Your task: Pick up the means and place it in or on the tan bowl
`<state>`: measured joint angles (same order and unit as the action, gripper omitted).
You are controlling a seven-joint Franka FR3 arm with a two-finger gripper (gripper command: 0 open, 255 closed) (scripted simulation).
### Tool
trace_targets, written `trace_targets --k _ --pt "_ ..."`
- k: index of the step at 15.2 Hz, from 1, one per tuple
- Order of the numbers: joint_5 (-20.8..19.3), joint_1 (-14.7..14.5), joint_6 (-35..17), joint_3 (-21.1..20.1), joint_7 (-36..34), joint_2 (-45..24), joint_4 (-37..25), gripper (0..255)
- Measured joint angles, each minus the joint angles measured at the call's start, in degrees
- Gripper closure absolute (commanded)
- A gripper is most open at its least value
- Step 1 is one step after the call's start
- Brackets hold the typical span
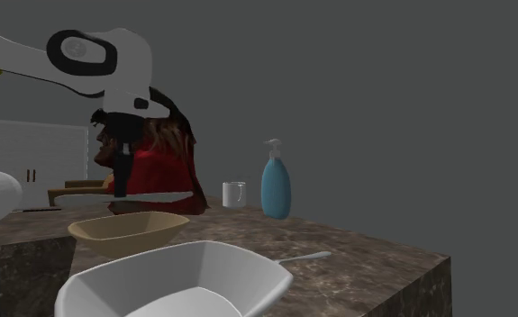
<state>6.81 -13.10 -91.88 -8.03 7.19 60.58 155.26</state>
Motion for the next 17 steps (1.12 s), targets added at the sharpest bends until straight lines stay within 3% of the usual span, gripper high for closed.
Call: trace_targets --k 6,12,13,17 --pt "0.59 -0.31 -4.06 -0.56 0.05 0.52 4.60 255" --pt "0.73 -0.39 -4.80 -0.70 0.02 0.56 5.35 255" --pt "0.73 -0.39 -4.81 -0.70 0.02 0.55 5.36 0" --pt "0.74 -0.39 -4.82 -0.70 0.02 0.55 5.36 0"
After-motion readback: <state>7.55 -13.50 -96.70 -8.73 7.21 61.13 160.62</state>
